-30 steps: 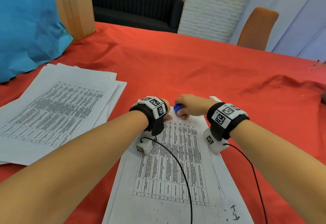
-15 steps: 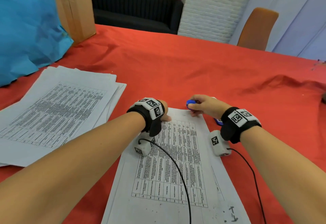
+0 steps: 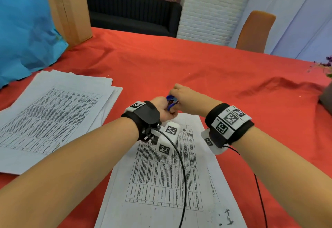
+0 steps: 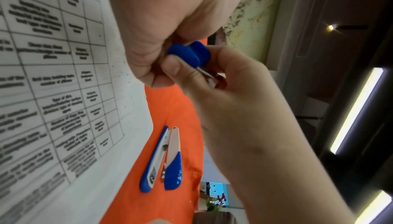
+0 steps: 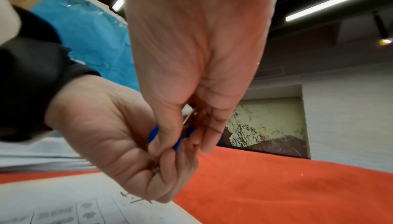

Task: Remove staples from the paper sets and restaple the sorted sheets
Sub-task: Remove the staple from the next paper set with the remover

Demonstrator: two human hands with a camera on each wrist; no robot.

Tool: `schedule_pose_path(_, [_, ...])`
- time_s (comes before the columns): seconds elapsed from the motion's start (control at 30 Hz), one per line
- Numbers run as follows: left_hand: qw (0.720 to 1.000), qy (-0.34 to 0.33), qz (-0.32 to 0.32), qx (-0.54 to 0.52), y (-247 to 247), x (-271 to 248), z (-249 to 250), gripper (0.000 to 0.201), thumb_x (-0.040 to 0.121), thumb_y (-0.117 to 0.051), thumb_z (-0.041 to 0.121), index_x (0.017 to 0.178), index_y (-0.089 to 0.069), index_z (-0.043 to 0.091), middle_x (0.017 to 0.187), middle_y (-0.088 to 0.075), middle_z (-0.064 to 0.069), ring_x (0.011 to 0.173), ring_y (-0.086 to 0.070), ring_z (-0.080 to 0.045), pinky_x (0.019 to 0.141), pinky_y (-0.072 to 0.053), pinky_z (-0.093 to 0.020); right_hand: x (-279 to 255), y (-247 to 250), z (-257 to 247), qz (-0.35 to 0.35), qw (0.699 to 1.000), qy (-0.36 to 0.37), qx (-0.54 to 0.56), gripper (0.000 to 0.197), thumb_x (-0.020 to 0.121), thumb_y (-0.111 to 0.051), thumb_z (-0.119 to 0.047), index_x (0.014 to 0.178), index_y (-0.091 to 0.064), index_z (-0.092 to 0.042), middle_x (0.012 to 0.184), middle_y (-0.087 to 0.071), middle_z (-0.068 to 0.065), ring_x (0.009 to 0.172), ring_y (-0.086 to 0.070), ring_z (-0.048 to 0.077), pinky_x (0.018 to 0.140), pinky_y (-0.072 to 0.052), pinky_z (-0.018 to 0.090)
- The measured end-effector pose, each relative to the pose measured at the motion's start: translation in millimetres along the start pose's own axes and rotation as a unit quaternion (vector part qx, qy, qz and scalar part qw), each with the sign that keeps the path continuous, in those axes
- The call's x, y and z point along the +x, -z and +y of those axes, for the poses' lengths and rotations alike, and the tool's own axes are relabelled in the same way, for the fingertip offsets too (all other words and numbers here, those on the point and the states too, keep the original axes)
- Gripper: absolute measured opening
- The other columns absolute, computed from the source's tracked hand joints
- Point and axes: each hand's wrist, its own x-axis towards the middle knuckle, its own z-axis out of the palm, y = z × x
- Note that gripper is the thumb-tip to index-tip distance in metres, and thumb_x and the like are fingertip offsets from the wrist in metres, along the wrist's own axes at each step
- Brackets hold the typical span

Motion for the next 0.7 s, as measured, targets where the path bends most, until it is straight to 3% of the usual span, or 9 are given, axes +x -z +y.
schedule_pose_path(0.17, [0.997,-0.030,0.038,0.056,1.2,1.3,-1.2,0.041,0.102,-0.025,0.011,0.067,-0.045,0.007,0.062,-0.039,-0.004,0.051,-0.032,-0.011,0.050,-0.028,-0.018,-2.0,6.4,16.7,0.028,0.999,-0.014,0.009,0.041,0.082,-0.072,-0.026,0.111,-0.057,-0.001,0.097,-0.039,0.004,0.086,-0.040,0.017,0.068,-0.026,0.024])
schedule_pose_path(0.23, [0.984,-0.040,0.053,0.167,7.0,7.3,-0.8,0.038,0.101,-0.034,0.015,0.067,-0.049,0.009,0.056,-0.042,-0.001,0.043,-0.035,-0.009,0.042,-0.029,-0.016,-3.2,4.3,26.3,0.008,0.999,-0.049,-0.006,0.036,0.084,-0.070,-0.020,0.112,-0.058,-0.001,0.098,-0.038,0.004,0.087,-0.044,0.020,0.072,-0.031,0.025])
schedule_pose_path(0.27, [0.960,-0.054,0.056,0.268,8.1,8.8,-0.3,0.033,0.098,-0.042,0.015,0.066,-0.050,0.009,0.054,-0.043,-0.001,0.041,-0.036,-0.010,0.040,-0.029,-0.018,-3.4,0.5,29.0,-0.017,0.998,-0.061,-0.029,0.033,0.085,-0.068,-0.018,0.113,-0.059,-0.001,0.099,-0.037,0.004,0.088,-0.047,0.022,0.074,-0.034,0.028])
schedule_pose_path(0.33, [0.867,-0.092,0.065,0.485,6.5,9.0,0.9,0.025,0.090,-0.059,0.015,0.068,-0.051,0.006,0.060,-0.045,-0.006,0.048,-0.040,-0.017,0.042,-0.031,-0.022,-4.5,-10.8,29.6,-0.075,0.993,-0.060,-0.075,0.030,0.087,-0.065,-0.015,0.114,-0.060,-0.003,0.104,-0.042,0.007,0.091,-0.051,0.025,0.074,-0.037,0.031])
schedule_pose_path(0.4, [0.775,-0.120,0.073,0.616,3.0,6.6,1.2,0.019,0.085,-0.067,0.018,0.078,-0.056,0.004,0.069,-0.051,-0.008,0.063,-0.049,-0.023,0.052,-0.040,-0.025,-4.7,-21.1,26.8,-0.110,0.988,-0.047,-0.102,0.030,0.088,-0.065,-0.016,0.116,-0.060,-0.005,0.115,-0.047,0.008,0.097,-0.056,0.027,0.078,-0.042,0.034])
schedule_pose_path(0.43, [0.746,-0.120,0.069,0.652,2.2,6.2,1.1,0.019,0.083,-0.069,0.019,0.081,-0.057,0.005,0.071,-0.054,-0.008,0.069,-0.052,-0.024,0.056,-0.042,-0.028,-4.4,-24.9,25.6,-0.117,0.986,-0.044,-0.110,0.031,0.088,-0.065,-0.017,0.117,-0.061,-0.006,0.117,-0.048,0.008,0.098,-0.058,0.028,0.079,-0.045,0.036])
schedule_pose_path(0.6, [0.687,-0.096,0.072,0.717,-0.1,13.8,-3.3,0.027,0.076,-0.074,0.016,0.068,-0.050,0.010,0.077,-0.058,-0.008,0.073,-0.055,-0.025,0.065,-0.046,-0.029,-0.6,-30.0,22.5,-0.144,0.981,-0.044,-0.119,0.035,0.085,-0.069,-0.018,0.117,-0.060,-0.006,0.117,-0.046,0.008,0.095,-0.059,0.030,0.082,-0.050,0.041])
schedule_pose_path(0.7, [0.676,-0.100,0.068,0.727,-2.3,17.2,-6.0,0.032,0.076,-0.076,0.022,0.070,-0.047,0.010,0.072,-0.053,-0.005,0.076,-0.054,-0.025,0.063,-0.045,-0.031,0.6,-31.3,21.6,-0.145,0.982,-0.039,-0.113,0.031,0.086,-0.068,-0.017,0.114,-0.060,-0.006,0.116,-0.046,0.007,0.094,-0.059,0.029,0.078,-0.049,0.040])
